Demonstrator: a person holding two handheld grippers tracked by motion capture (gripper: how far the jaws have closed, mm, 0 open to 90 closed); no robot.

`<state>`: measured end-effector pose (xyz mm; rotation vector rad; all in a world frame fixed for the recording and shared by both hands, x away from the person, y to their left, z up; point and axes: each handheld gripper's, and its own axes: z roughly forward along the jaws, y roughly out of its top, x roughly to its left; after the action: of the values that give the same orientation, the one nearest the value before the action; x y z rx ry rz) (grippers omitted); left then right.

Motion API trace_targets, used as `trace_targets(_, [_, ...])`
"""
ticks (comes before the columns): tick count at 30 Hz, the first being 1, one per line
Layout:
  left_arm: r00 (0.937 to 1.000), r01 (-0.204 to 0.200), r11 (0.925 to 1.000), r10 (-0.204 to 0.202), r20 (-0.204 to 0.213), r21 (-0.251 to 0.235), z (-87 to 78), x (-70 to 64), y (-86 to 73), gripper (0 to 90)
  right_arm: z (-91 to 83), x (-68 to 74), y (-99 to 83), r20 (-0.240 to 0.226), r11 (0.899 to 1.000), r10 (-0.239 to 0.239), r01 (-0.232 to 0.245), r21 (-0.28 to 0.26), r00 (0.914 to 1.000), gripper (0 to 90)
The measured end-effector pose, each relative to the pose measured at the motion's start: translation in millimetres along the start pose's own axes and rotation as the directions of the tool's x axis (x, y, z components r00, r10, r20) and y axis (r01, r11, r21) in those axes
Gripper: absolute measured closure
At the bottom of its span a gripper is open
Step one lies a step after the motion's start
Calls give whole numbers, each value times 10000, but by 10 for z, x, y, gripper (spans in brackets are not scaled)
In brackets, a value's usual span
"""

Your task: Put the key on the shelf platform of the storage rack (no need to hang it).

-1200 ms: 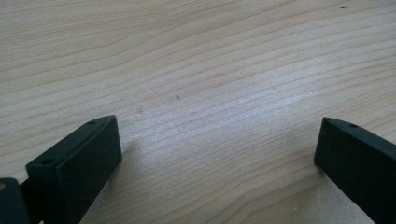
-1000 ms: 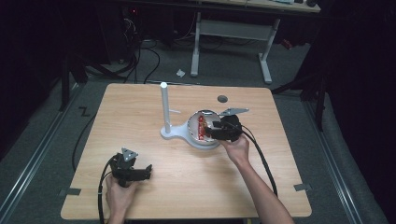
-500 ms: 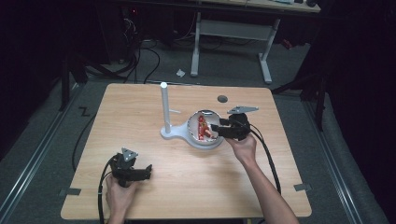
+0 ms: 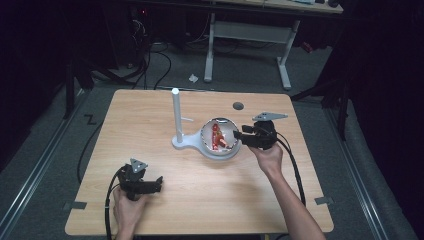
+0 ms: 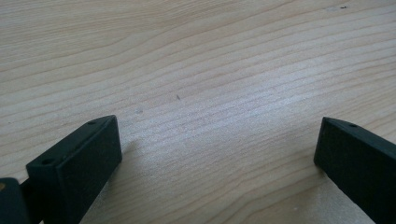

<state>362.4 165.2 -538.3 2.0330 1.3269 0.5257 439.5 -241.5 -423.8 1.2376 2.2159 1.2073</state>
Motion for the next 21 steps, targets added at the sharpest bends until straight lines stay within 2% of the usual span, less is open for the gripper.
trace_targets(4, [10000, 3, 10000, -3, -1, -3, 0, 0, 0, 10, -48, 10, 16, 164, 9999, -118, 118, 9, 9998, 492])
trace_targets(5, [10000, 2, 10000, -2, 2, -1, 0, 0, 0, 10, -83, 21, 30, 350, 9995, -311, 311, 17, 9989, 492])
trace_targets(11, [10000, 0, 10000, 0, 5, 0, 0, 1, 0, 10, -222, -47, 33, 508, 9998, -100, 110, -180, 9987, 487])
trace_targets(21, [10000, 1, 10000, -1, 3, -1, 0, 1, 0, 10, -500, -114, -1, 753, 9990, -122, 154, -423, 9971, 472])
